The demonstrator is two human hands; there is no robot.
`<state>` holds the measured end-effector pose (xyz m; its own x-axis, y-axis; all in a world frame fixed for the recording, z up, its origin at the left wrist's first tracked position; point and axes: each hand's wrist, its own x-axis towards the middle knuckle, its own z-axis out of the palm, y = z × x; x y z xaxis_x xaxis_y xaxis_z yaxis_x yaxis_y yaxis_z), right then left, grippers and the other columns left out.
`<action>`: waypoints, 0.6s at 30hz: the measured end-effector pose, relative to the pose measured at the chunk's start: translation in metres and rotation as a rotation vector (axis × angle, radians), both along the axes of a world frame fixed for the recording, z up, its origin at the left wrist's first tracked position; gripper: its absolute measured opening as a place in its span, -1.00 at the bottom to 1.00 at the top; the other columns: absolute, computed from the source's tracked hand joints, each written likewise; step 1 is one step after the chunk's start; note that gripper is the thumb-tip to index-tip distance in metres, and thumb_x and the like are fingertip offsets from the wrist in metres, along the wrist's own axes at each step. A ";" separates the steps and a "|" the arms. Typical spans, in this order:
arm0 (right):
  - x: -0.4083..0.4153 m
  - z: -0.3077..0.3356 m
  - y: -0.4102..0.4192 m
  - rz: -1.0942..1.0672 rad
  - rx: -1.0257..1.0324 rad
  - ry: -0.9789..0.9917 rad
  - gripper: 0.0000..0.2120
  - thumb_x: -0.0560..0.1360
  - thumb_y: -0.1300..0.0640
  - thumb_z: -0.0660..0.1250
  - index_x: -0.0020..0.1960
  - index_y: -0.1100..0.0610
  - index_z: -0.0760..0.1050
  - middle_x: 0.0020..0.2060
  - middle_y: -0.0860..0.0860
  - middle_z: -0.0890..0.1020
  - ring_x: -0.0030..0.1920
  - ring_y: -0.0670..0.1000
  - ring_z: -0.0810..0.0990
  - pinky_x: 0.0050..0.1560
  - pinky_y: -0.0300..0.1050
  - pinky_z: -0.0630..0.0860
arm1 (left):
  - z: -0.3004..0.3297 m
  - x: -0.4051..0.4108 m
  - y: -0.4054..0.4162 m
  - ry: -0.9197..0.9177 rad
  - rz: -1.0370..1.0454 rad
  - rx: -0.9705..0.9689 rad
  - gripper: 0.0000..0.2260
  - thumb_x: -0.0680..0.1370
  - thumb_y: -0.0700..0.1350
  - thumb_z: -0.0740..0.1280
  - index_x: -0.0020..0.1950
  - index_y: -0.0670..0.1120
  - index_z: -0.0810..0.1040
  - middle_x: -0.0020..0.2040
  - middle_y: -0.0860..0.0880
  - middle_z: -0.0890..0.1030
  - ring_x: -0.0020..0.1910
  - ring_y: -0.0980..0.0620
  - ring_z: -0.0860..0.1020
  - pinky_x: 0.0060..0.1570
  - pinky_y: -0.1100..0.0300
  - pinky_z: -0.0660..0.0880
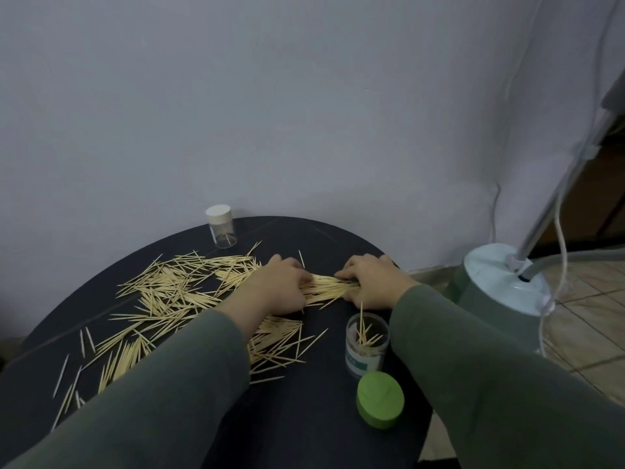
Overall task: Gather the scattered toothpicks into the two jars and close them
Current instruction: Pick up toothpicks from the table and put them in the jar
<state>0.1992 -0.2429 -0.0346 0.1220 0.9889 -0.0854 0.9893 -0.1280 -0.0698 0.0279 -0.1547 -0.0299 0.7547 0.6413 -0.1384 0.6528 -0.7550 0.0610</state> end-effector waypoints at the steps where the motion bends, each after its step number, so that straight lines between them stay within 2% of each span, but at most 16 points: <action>1: -0.001 -0.001 0.001 0.005 0.009 0.005 -0.52 0.54 -0.06 0.29 0.44 -0.09 0.36 0.34 -0.07 0.42 0.33 0.03 0.35 0.37 0.05 0.22 | -0.001 0.003 0.000 -0.007 0.001 0.002 -0.50 0.54 0.01 0.28 0.49 0.12 0.29 0.49 0.04 0.26 0.41 -0.05 0.21 0.39 -0.06 0.28; 4: -0.005 0.001 0.001 0.019 0.017 -0.010 -0.55 0.55 -0.04 0.28 0.43 -0.09 0.38 0.31 -0.05 0.44 0.31 0.06 0.37 0.35 0.06 0.23 | -0.003 0.008 0.004 -0.029 -0.002 0.000 -0.51 0.58 0.02 0.24 0.50 0.10 0.25 0.50 0.03 0.25 0.44 -0.06 0.20 0.40 -0.06 0.27; 8: -0.010 0.003 0.000 0.035 0.030 -0.043 -0.51 0.52 0.03 0.28 0.44 -0.08 0.36 0.32 -0.03 0.44 0.31 0.06 0.34 0.35 0.07 0.21 | -0.004 0.015 0.014 -0.061 0.027 0.085 -0.53 0.62 -0.13 0.17 0.53 0.04 0.21 0.51 0.01 0.24 0.44 -0.06 0.22 0.39 -0.05 0.30; 11: -0.012 0.004 0.000 0.049 0.035 -0.062 -0.48 0.50 0.03 0.28 0.45 -0.06 0.35 0.32 -0.02 0.44 0.30 0.06 0.34 0.31 0.06 0.22 | -0.001 0.021 0.020 0.035 0.024 0.185 -0.49 0.59 -0.19 0.20 0.54 0.01 0.20 0.52 0.01 0.24 0.43 -0.07 0.23 0.35 -0.03 0.35; 15: -0.014 0.005 0.002 0.059 0.020 -0.084 -0.47 0.50 0.01 0.28 0.46 -0.07 0.33 0.33 -0.02 0.43 0.30 0.06 0.33 0.31 0.07 0.21 | -0.004 0.025 0.026 0.167 0.002 0.264 -0.55 0.62 -0.15 0.17 0.52 -0.02 0.25 0.51 0.02 0.28 0.40 -0.07 0.27 0.29 -0.02 0.40; 18: -0.013 0.003 0.002 0.052 0.028 -0.080 -0.49 0.51 0.00 0.27 0.46 -0.06 0.33 0.33 -0.02 0.43 0.30 0.06 0.34 0.31 0.07 0.21 | -0.008 0.023 0.024 0.182 0.006 0.319 -0.60 0.62 -0.12 0.17 0.47 -0.02 0.34 0.44 -0.01 0.37 0.35 -0.08 0.30 0.24 0.00 0.42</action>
<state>0.1858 -0.2413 -0.0319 0.0760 0.9959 -0.0497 0.9971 -0.0758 0.0070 0.0513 -0.1302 -0.0375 0.7323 0.6782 -0.0620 0.6358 -0.7135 -0.2946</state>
